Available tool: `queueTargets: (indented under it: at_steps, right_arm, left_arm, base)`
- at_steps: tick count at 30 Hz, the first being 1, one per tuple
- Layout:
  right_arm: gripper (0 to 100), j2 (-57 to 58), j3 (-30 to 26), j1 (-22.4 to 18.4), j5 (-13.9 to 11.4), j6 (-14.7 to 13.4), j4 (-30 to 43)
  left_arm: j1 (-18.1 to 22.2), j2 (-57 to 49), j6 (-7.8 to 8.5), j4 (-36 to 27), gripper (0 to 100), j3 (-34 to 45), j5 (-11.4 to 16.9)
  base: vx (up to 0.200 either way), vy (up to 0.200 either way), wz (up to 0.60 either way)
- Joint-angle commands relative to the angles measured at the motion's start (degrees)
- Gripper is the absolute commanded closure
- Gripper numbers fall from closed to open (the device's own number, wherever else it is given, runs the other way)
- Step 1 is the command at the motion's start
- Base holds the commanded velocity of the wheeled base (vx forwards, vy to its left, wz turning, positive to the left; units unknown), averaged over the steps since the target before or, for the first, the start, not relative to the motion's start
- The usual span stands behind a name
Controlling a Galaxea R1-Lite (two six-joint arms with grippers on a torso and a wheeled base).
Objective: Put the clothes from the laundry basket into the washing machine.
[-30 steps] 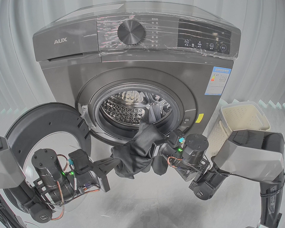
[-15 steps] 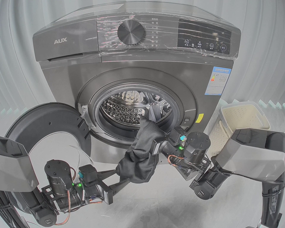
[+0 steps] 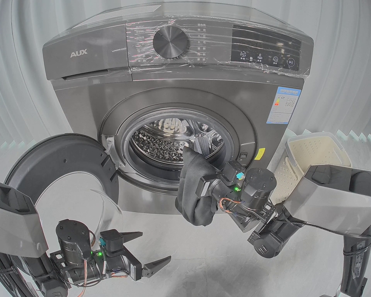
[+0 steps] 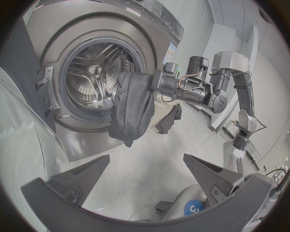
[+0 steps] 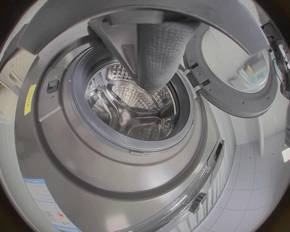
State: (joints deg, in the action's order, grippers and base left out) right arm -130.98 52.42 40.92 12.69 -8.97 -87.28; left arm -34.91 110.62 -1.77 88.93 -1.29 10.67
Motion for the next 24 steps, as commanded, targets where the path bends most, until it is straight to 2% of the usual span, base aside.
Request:
queueTargets:
  at_steps: [1, 8, 24]
  right_arm:
    - [100, 0.9, -0.21, 0.82, 0.58, -0.08, 0.1]
    - [100, 0.99, -0.3, 2.05, 0.84, -0.17, 0.1]
    - [100, 1.78, -1.62, 7.06, 1.02, -0.43, 0.1]
  left_arm:
    - [0.28, 0.48, 0.01, 0.01, 0, -0.64, -0.03]
    - [1.34, 2.41, -0.61, -0.07, 0, -7.58, -0.3]
    - [1.52, 11.9, 0.01, 0.01, 0, -18.31, -0.65]
  base:
    - [0.0, 0.0, 0.0]
    - [0.0, 0.0, 0.0]
    - [0.0, 0.0, 0.0]
